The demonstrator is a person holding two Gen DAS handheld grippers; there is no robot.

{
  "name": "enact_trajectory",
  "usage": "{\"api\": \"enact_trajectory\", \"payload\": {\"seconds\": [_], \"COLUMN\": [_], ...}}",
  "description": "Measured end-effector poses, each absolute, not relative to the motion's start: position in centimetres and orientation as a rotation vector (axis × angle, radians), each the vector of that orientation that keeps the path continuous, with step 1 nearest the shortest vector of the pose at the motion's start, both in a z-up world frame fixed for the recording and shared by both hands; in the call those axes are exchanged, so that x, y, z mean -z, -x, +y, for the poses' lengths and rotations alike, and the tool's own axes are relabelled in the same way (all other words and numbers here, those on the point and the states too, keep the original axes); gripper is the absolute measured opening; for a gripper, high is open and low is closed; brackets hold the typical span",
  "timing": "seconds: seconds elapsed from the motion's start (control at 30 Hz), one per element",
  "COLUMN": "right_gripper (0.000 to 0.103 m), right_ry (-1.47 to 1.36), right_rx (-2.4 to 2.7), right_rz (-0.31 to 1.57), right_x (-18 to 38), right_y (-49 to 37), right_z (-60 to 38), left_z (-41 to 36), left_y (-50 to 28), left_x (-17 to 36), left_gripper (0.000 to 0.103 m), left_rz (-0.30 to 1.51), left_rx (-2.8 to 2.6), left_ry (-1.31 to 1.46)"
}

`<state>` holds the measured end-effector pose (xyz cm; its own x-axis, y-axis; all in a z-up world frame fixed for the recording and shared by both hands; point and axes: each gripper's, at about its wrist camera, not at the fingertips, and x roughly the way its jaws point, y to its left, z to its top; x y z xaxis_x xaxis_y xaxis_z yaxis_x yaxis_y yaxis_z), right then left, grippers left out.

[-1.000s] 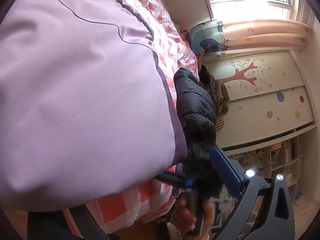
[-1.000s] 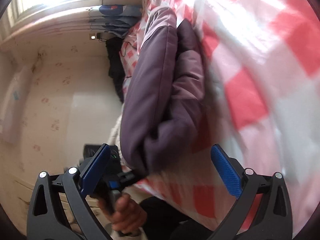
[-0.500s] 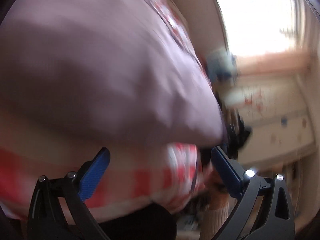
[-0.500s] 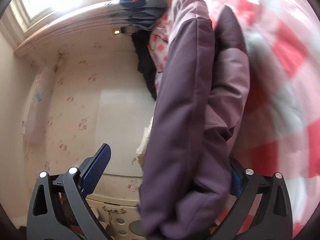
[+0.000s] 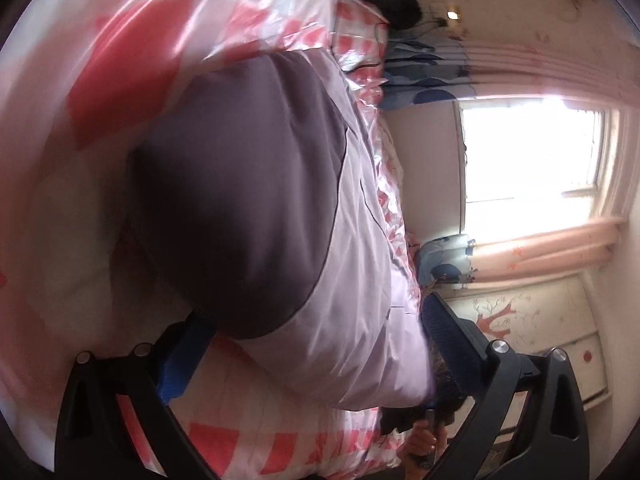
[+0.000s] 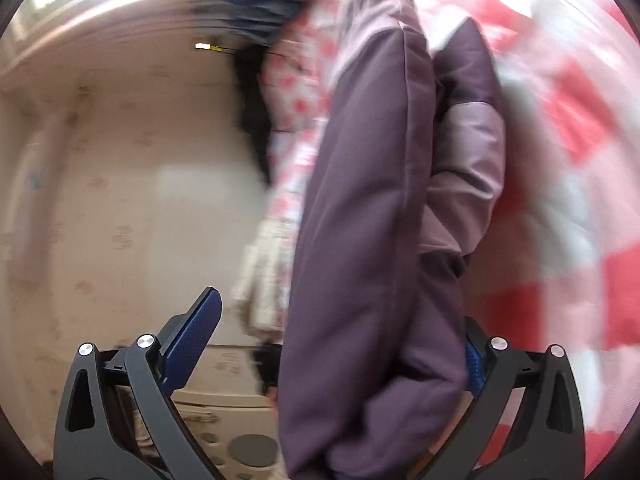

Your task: Fold large clothes

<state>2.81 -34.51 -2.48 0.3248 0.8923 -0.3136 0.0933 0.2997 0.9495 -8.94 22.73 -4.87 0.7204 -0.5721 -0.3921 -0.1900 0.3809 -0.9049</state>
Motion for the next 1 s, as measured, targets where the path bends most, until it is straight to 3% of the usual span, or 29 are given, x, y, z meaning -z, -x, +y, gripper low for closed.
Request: {"api": "enact_trajectory", "payload": {"seconds": [0.1,0.37,0.47,0.5,0.53,0.6,0.63,0.73,1.0], "right_gripper": [0.097,0.097,0.097,0.094,0.086,0.069,0.060,0.047,0.045], "right_ry": [-1.150,-1.045,-1.039,-1.030,-1.031,-1.014,-0.999,-0.959,-0.894], "right_rx": [-0.673,-0.626,-0.647,-0.651,-0.647,-0.641,-0.637,-0.625,-0.687], "right_rz": [1.176,1.221,1.210,1.190,1.171,1.124,1.102,1.068,0.970], "right_x": [5.3,7.1,7.1,7.1,6.6,6.4,6.2,5.2,0.5], "right_y": [-2.4,-1.8,-1.6,-1.5,-1.4,-1.0,-0.8,-0.1,6.3], "right_z": [-35.3,-35.6,-35.6,-35.6,-35.2,-35.1,-35.1,-35.2,-38.1], "left_z": [22.4,22.0,22.1,22.5,22.8,22.8,22.4,21.4,17.4], "left_y": [7.9,6.7,6.8,6.6,6.3,6.0,5.8,5.7,10.3], "left_x": [6.0,4.7,4.5,4.9,5.6,5.6,5.0,2.9,-2.8], "left_gripper": [0.097,0.097,0.082,0.062,0.047,0.040,0.037,0.033,0.030], "left_rz": [0.844,0.804,0.826,0.841,0.880,0.897,0.908,0.900,0.845], "left_rx": [0.255,0.251,0.215,0.200,0.184,0.189,0.189,0.213,0.372], "left_ry": [1.153,1.132,1.076,1.080,1.087,1.081,1.039,0.990,0.869]}}
